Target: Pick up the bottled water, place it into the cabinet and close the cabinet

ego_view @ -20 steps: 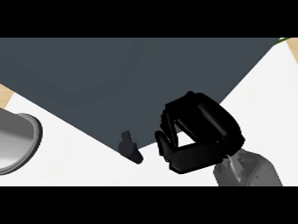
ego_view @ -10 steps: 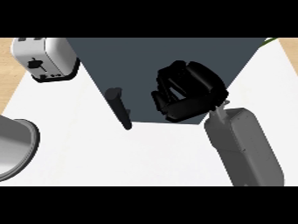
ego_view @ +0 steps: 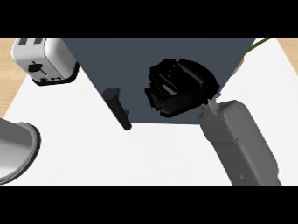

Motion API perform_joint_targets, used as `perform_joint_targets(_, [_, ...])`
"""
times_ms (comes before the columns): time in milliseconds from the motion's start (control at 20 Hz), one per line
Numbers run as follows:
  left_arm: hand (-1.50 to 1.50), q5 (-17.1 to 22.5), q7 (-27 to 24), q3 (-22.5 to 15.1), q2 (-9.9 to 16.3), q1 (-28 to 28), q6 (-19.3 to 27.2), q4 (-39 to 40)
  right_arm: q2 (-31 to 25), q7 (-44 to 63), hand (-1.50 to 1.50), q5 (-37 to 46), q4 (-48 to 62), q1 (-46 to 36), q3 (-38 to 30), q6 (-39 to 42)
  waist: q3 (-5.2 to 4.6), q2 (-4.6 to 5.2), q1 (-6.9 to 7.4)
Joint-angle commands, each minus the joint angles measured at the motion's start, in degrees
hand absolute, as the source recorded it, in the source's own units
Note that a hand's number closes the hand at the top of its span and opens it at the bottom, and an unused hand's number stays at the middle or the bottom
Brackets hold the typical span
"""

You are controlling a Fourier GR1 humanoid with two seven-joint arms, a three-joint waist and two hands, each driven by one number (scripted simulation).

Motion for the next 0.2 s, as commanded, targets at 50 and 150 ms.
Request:
perform_joint_targets(50, [-1.5,1.9,1.3,1.5,0.3,0.7,-2.0,0.7,1.8,-0.7,1.5,-1.1,10.0,-10.9,-4.0,-2.9,-1.47,1.92,2.26])
perform_joint_targets(150, [-1.5,0.1,2.1,0.3,-1.0,-0.1,0.8,-2.3,1.8,-0.8,1.5,-1.5,10.0,-11.1,-3.3,-3.2,-1.44,1.92,1.67])
